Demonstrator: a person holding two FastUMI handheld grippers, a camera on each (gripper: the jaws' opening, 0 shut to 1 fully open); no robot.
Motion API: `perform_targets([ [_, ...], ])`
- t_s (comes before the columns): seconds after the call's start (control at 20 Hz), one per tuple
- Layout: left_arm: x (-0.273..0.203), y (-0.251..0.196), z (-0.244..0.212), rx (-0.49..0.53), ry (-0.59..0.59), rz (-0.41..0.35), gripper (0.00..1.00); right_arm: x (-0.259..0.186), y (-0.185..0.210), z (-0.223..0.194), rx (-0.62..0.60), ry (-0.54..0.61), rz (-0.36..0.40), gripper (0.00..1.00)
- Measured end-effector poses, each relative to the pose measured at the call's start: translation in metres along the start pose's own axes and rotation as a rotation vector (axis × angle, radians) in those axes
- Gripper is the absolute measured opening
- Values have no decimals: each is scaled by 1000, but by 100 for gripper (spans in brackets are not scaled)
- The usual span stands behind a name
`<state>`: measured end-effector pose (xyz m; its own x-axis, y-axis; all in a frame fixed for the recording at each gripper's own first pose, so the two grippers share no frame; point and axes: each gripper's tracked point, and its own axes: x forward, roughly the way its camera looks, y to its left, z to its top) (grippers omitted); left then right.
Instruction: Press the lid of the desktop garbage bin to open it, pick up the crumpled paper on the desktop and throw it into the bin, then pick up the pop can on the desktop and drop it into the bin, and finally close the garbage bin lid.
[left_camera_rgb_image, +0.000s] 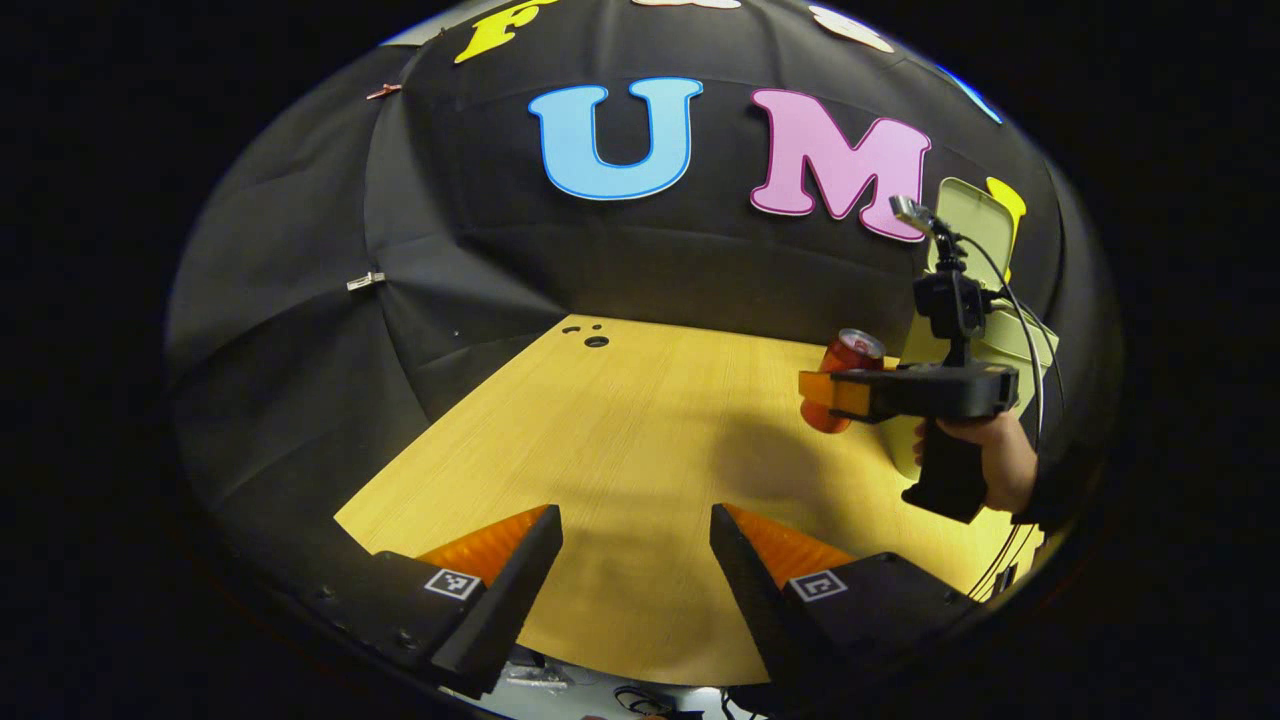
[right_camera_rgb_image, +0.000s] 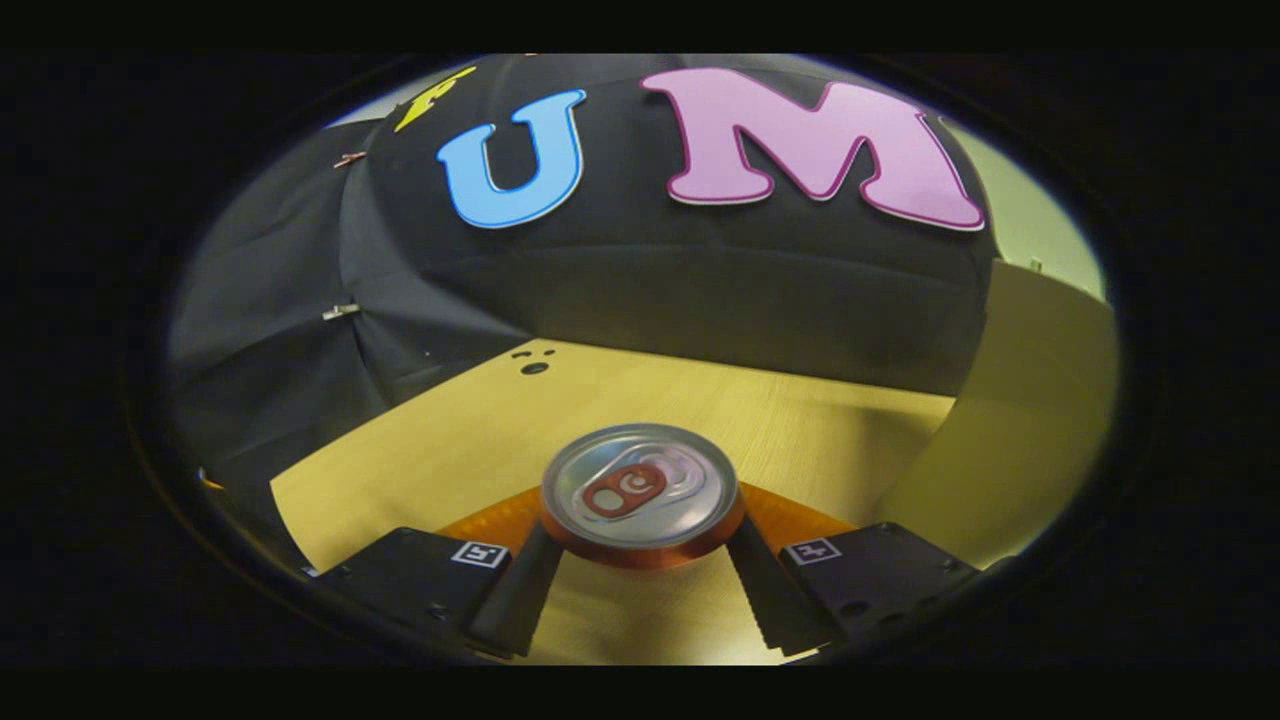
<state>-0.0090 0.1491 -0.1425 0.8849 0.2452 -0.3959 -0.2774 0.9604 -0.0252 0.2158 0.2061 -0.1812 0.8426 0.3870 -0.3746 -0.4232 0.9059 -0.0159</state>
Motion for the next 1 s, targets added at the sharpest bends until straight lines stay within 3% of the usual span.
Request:
perform_targets([
  [0.3,-8,3,13,-41,-40,-22,96,-55,-9,84,26,-117,-7,84],
  [0.6,-12,3,19,-31,-80,-29,96,-109,-57,163,-7,-238,-84,84],
  [0.8,-14,0,17,-43,-87,-47,96,-143,-94,195,15,-306,-154,84],
  [1.0,-20,1,18,-36,-97,-41,96,-165,-140,201,35,-326,-249,84],
])
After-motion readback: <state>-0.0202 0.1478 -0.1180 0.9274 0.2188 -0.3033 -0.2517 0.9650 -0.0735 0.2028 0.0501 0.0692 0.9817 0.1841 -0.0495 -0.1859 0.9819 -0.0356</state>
